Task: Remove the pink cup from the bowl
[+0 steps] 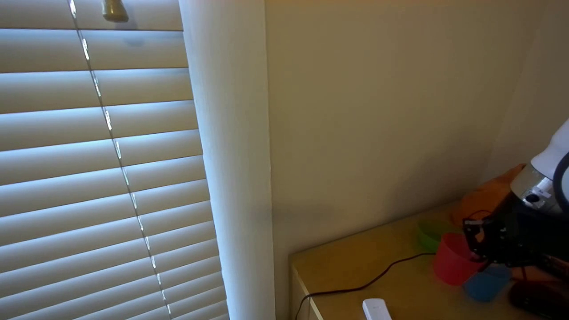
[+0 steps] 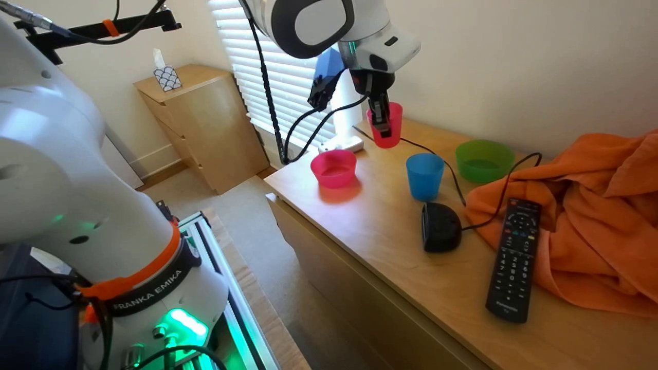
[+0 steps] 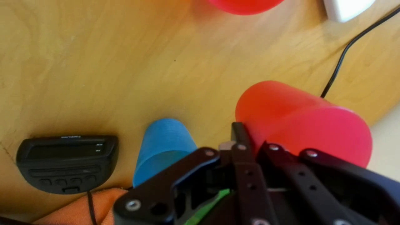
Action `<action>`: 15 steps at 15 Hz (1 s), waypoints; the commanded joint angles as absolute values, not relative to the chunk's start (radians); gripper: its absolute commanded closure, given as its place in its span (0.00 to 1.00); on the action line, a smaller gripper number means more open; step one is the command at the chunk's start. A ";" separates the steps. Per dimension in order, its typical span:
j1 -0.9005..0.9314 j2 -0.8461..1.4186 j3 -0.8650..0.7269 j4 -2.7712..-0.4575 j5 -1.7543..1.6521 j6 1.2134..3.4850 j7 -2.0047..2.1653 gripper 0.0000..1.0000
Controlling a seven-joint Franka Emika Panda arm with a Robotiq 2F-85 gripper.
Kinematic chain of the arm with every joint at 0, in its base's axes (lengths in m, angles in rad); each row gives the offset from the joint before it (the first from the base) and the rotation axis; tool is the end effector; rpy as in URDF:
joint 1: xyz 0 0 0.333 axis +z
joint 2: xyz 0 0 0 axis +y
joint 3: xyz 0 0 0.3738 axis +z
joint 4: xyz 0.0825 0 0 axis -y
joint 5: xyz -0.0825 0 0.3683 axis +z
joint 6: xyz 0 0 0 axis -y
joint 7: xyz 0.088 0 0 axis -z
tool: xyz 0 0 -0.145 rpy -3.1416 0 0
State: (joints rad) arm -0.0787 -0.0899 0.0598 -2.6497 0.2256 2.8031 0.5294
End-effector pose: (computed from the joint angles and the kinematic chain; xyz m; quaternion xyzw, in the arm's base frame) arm 0.4393 -0.0162 0.3303 -0.9223 0.3639 -0.1049 0.0763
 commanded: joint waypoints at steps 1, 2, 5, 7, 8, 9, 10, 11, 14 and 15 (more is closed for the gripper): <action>-0.060 0.021 0.030 -2.597 0.254 2.819 0.509 0.99; -0.058 0.045 0.026 -2.585 0.254 2.822 0.513 0.99; -0.051 0.107 0.009 -2.557 0.234 2.833 0.532 0.99; -0.043 0.134 -0.006 -2.545 0.221 2.845 0.544 0.89; -0.040 0.143 -0.013 -2.540 0.225 2.844 0.543 0.70; -0.038 0.144 -0.019 -2.541 0.230 2.846 0.536 0.63; -0.035 0.137 -0.025 -2.543 0.231 2.844 0.534 0.56; -0.032 0.124 -0.032 -2.549 0.228 2.845 0.536 0.48; -0.035 -0.015 -0.028 -2.608 0.259 2.805 0.506 0.25; -0.042 -0.099 -0.010 -2.642 0.308 2.789 0.457 0.19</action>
State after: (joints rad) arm -0.0492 0.0996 -0.0167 -2.5450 0.2320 2.8314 0.5261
